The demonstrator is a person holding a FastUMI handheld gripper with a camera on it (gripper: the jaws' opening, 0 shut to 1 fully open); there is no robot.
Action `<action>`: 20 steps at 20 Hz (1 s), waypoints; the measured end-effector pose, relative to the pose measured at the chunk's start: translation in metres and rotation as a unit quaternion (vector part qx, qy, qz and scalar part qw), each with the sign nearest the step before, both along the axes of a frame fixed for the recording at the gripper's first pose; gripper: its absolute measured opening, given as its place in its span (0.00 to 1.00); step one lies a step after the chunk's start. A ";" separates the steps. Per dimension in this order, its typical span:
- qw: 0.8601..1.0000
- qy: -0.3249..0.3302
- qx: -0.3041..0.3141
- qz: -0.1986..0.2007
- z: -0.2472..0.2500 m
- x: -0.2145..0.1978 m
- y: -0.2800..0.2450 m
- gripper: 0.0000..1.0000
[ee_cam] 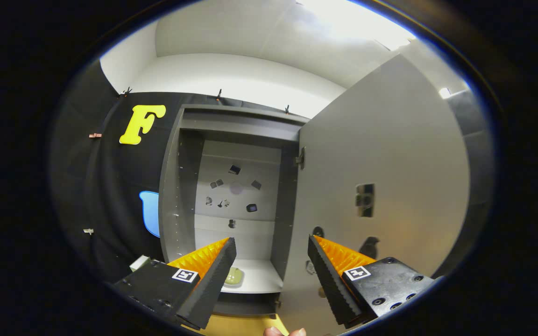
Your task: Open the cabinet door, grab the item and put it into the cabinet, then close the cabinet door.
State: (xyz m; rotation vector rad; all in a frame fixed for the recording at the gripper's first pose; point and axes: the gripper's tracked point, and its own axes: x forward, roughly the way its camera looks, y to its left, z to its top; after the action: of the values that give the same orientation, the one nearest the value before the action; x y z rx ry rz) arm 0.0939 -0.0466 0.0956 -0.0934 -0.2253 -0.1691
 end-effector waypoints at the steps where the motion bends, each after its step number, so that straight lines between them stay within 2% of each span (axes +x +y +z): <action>1: 1.000 -0.008 -0.003 -0.003 0.005 -0.013 -0.003 0.97; 4: 1.000 -0.022 -0.008 -0.004 0.011 -0.042 -0.009 0.97; 10: 0.999 -0.027 -0.010 -0.037 0.010 -0.086 -0.042 0.97; 16: 0.997 0.008 0.023 -0.067 -0.003 -0.120 -0.090 0.97; 20: 0.994 0.025 0.027 -0.104 -0.014 -0.134 -0.128 0.97</action>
State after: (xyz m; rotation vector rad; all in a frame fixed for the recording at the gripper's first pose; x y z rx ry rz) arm -0.0398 -0.1744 0.0817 -0.0672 -0.1614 -0.3794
